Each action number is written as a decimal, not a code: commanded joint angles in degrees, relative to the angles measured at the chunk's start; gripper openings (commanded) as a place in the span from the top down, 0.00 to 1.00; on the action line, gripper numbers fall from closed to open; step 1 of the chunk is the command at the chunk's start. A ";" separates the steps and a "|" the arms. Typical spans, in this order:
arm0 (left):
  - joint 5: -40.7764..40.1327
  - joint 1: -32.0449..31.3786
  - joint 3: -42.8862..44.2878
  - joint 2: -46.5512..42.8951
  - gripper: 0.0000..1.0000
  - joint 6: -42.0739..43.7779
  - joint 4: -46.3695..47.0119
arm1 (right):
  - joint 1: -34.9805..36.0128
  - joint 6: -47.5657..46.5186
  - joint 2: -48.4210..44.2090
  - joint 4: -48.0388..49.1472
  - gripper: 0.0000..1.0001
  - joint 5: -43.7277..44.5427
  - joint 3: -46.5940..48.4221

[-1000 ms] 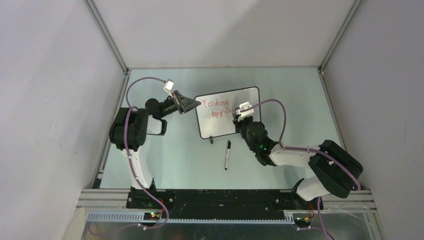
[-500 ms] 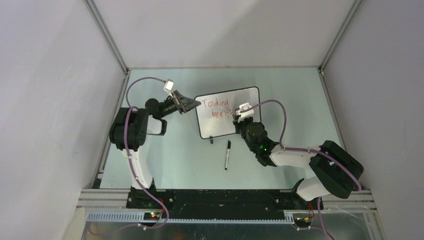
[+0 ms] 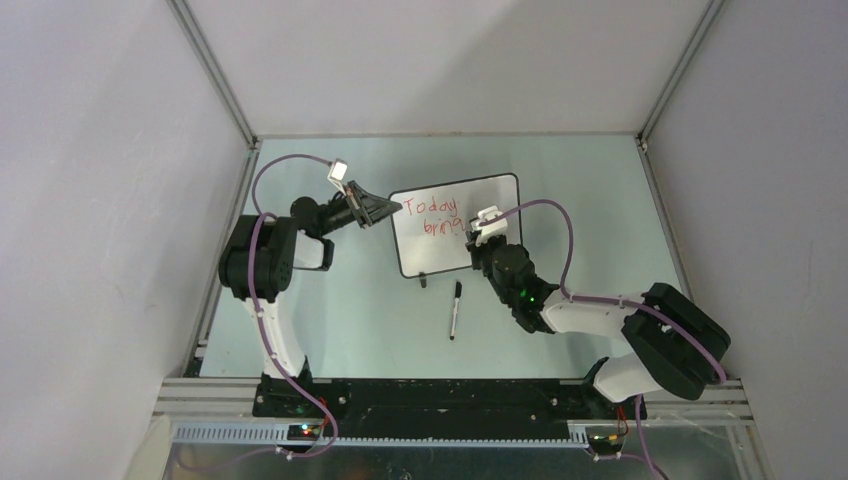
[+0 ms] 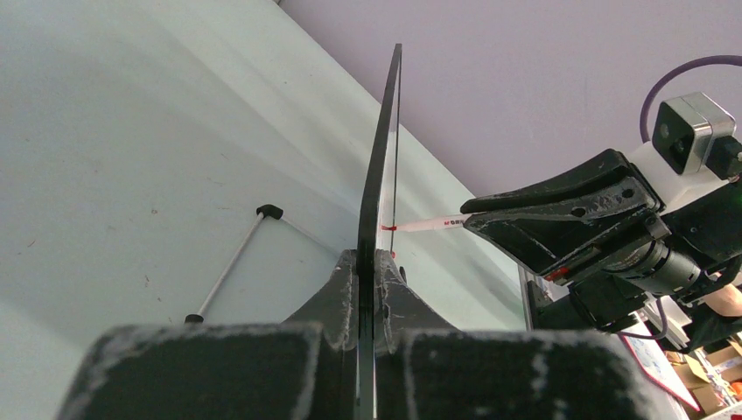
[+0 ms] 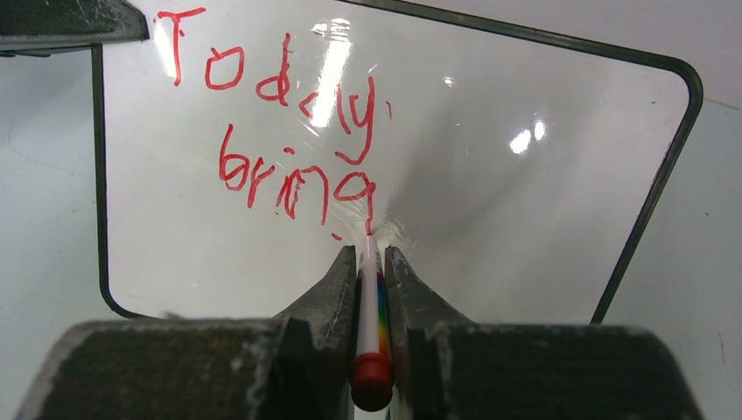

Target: Write a sentence on the whiteboard

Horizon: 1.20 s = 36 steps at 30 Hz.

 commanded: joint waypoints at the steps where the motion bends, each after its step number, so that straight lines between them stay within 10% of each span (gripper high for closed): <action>1: 1.17 0.46 0.20 -1.13 1.00 2.43 2.86 | 0.18 1.10 -1.72 -1.44 1.00 -0.25 -0.02; 36: 1.23 0.51 0.29 -0.99 1.00 2.43 2.85 | 1.08 0.71 0.24 -1.39 1.00 -4.62 3.65</action>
